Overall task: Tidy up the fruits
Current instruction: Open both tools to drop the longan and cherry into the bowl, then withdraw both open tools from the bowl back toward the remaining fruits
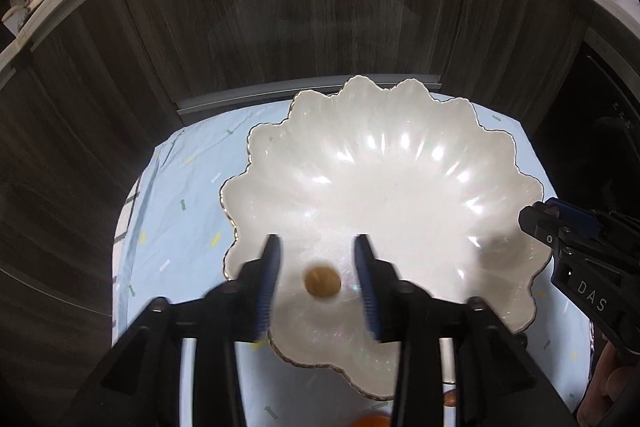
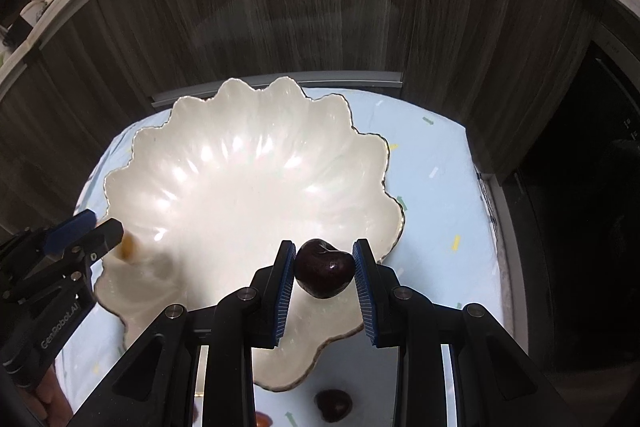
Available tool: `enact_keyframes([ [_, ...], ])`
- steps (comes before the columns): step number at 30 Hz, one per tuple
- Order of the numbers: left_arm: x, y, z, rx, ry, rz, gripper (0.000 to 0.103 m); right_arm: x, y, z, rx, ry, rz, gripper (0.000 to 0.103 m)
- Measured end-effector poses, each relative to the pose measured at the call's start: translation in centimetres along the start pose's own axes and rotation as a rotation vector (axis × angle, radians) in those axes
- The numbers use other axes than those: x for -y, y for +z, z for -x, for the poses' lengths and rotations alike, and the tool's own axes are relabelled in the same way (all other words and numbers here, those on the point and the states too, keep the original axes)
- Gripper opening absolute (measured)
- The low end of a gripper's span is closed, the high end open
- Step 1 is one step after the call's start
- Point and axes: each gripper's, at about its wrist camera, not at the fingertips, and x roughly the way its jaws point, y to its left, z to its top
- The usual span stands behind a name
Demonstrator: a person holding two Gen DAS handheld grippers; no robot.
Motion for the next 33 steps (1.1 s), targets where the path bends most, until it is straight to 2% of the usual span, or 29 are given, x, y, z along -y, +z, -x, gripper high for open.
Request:
enact_keyframes([
  [2,0.0,0.0,0.2,0.003,0.010,0.000,0.043,-0.1,0.0,0.0,-0.002,-0.001,0.002,0.033],
  [7,-0.3,0.0,0.7,0.004,0.026,0.003,0.051,-0.1,0.0,0.9,0.027,-0.023,0.003,0.064],
  [10,-0.5,0.0,1.4,0.016,0.035,0.010,0.057,-0.2,0.2,1.6,0.048,-0.038,0.000,0.072],
  [15,-0.7,0.2,2.7,0.038,0.043,0.018,0.068,-0.4,0.3,2.7,0.066,-0.046,-0.004,0.075],
  [22,-0.6,0.2,5.0,0.072,0.051,0.015,0.072,-0.2,0.2,4.8,0.098,-0.055,-0.010,0.078],
  [26,-0.5,-0.1,6.2,0.091,0.056,0.017,0.080,-0.1,0.0,6.1,0.116,-0.060,-0.011,0.078],
  [33,-0.2,-0.4,7.9,0.100,0.059,0.012,0.080,-0.2,-0.4,8.1,0.139,-0.066,-0.012,0.078],
])
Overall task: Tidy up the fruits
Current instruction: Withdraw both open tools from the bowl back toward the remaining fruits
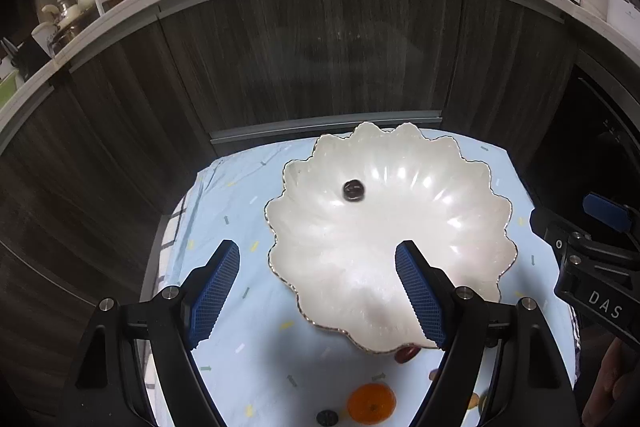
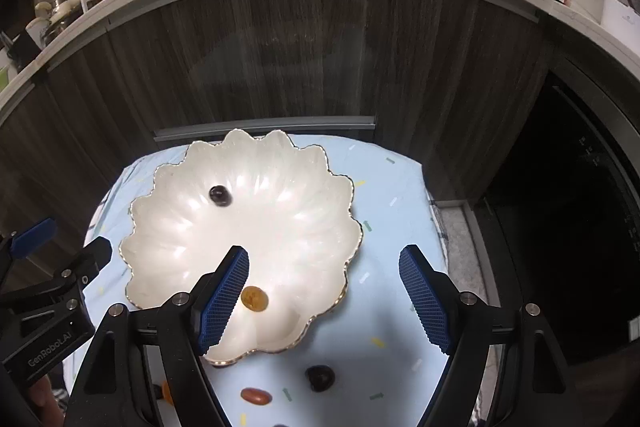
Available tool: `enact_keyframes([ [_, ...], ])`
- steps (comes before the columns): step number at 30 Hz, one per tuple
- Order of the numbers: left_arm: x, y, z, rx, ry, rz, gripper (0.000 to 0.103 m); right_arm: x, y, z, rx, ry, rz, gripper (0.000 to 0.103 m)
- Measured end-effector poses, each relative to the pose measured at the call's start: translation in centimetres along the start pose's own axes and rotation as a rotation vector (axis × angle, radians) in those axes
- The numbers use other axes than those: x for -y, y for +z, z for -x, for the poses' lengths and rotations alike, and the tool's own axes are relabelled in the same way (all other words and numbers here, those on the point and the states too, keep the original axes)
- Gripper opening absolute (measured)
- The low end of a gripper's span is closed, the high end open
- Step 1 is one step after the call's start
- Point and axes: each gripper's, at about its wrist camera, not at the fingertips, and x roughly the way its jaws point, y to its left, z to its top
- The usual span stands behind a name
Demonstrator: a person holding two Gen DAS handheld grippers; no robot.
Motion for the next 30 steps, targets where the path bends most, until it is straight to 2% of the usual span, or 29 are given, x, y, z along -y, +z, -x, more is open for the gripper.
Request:
enact_keyframes([
  [20,1.0,-1.8,4.8,0.044,-0.018,-0.036,0.083,0.7,-1.7,4.4,0.044,0.006,-0.014,0.078],
  [30,1.4,-3.5,6.0,0.037,-0.027,-0.061,0.084,0.9,-3.4,5.8,0.035,0.009,-0.018,0.078],
])
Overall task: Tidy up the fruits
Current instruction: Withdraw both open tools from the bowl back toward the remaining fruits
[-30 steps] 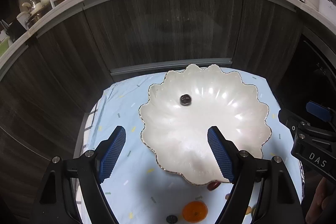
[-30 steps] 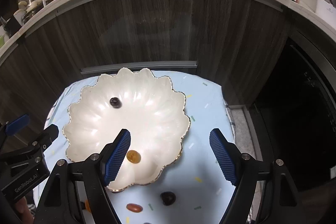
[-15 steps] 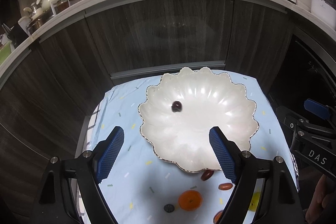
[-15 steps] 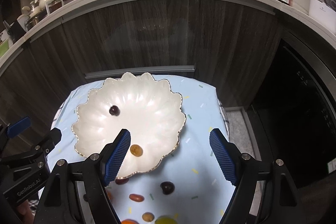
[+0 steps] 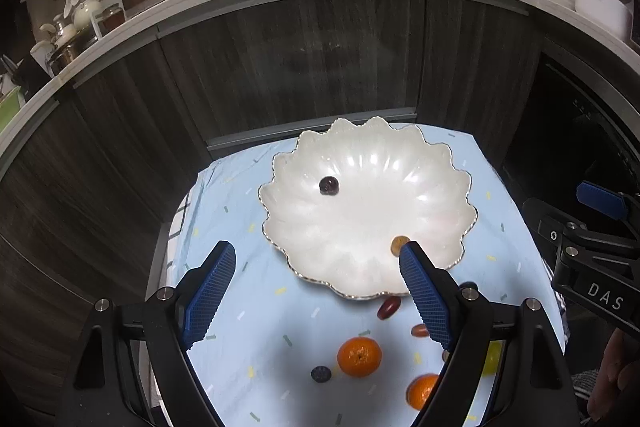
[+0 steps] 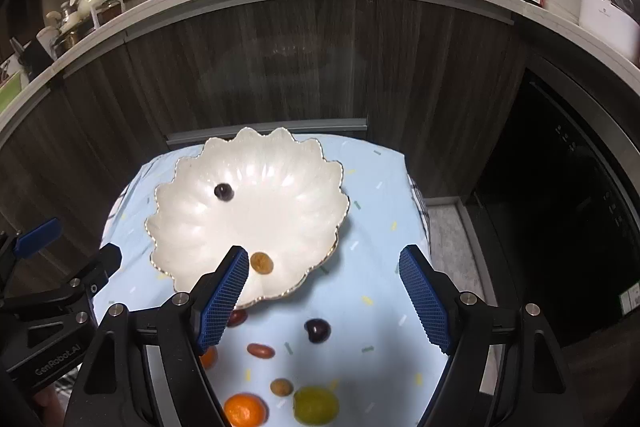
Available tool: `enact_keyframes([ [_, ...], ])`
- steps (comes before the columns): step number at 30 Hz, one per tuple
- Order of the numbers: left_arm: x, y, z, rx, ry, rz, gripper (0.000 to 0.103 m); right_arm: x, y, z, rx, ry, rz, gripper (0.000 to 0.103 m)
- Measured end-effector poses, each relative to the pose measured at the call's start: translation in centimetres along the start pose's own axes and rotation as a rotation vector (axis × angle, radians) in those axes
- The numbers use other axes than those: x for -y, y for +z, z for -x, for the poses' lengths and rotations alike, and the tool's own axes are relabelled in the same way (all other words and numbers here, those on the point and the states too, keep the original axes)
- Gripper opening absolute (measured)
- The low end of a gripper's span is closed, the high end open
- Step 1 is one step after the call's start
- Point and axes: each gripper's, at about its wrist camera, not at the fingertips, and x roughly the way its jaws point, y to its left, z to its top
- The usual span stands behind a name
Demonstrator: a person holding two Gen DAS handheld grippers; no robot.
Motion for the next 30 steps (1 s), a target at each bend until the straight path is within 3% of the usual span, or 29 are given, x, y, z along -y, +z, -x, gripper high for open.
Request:
enact_keyframes([
  [30,1.9,-5.8,-1.2,-0.079,-0.039,-0.069,0.086,0.3,-6.7,-0.8,-0.129,-0.012,-0.008,0.078],
])
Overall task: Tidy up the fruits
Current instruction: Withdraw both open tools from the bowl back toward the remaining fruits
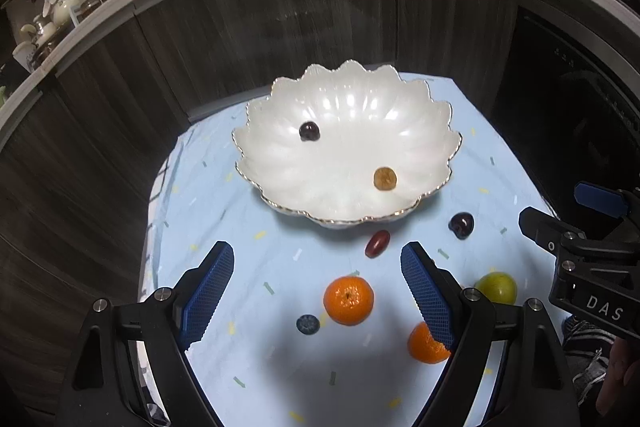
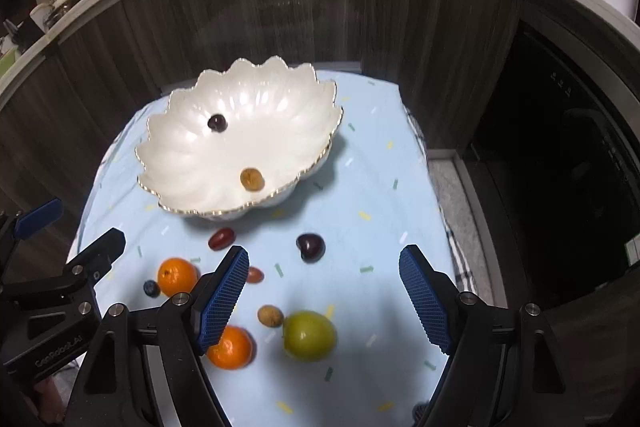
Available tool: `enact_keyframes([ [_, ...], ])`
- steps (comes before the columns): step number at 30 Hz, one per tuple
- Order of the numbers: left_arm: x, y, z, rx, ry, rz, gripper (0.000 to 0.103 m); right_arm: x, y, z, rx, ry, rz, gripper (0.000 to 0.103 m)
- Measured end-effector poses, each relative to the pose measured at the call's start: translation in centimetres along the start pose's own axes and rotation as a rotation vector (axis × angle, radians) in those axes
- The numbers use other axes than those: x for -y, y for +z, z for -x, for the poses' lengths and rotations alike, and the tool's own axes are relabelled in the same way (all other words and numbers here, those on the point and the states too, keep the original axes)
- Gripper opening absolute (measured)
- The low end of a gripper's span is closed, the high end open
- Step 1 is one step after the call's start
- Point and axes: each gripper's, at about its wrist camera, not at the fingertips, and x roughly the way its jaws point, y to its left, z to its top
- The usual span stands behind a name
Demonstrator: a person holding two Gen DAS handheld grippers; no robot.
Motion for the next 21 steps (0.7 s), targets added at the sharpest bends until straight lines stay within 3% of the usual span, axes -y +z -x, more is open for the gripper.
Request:
enact_keyframes([
  [21,1.4,-3.0,-3.6,-0.076,-0.030,-0.040,0.086,0.4,-3.3,-2.8,-0.091,-0.001,-0.008,0.078],
])
